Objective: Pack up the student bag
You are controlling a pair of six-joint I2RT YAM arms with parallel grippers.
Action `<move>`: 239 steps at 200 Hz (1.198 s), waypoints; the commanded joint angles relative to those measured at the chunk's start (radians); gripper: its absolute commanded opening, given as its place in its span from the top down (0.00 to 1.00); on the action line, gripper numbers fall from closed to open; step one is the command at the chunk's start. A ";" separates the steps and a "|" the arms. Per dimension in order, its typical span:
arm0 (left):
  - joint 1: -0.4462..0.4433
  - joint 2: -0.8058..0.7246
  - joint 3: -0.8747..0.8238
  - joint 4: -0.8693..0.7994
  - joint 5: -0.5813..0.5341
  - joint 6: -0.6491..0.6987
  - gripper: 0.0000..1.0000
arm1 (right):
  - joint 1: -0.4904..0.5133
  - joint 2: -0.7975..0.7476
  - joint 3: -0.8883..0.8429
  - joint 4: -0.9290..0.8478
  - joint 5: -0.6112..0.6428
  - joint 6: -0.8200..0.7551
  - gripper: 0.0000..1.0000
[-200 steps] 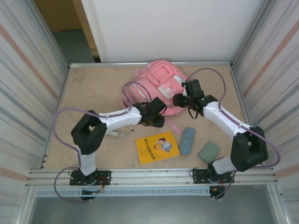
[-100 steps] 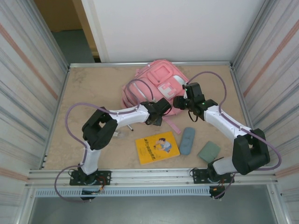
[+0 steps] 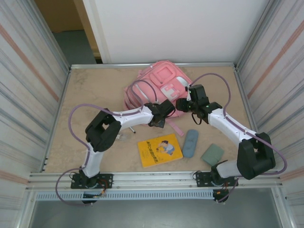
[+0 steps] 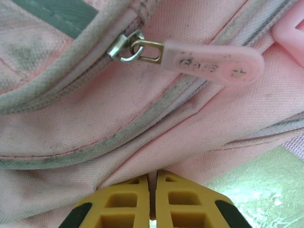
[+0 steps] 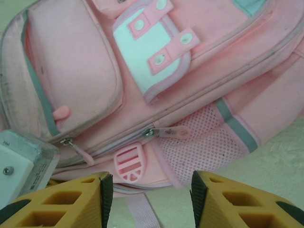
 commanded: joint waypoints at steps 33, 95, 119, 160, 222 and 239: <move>0.000 -0.172 -0.045 0.024 0.078 0.053 1.00 | 0.055 0.071 0.068 -0.062 -0.183 -0.154 0.49; 0.083 -0.311 -0.170 0.188 0.335 0.091 1.00 | -0.004 0.019 -0.013 0.060 -0.437 -0.767 0.46; 0.091 -0.344 -0.189 0.208 0.352 0.111 1.00 | -0.003 0.045 -0.048 0.097 -0.491 -0.977 0.33; 0.091 -0.384 -0.229 0.287 0.395 0.136 1.00 | 0.014 0.163 0.014 0.084 -0.499 -1.155 0.34; 0.091 -0.416 -0.253 0.327 0.413 0.168 1.00 | 0.016 0.298 0.106 0.067 -0.454 -1.273 0.47; 0.092 -0.426 -0.268 0.336 0.396 0.178 1.00 | 0.015 0.293 0.109 0.040 -0.450 -1.307 0.66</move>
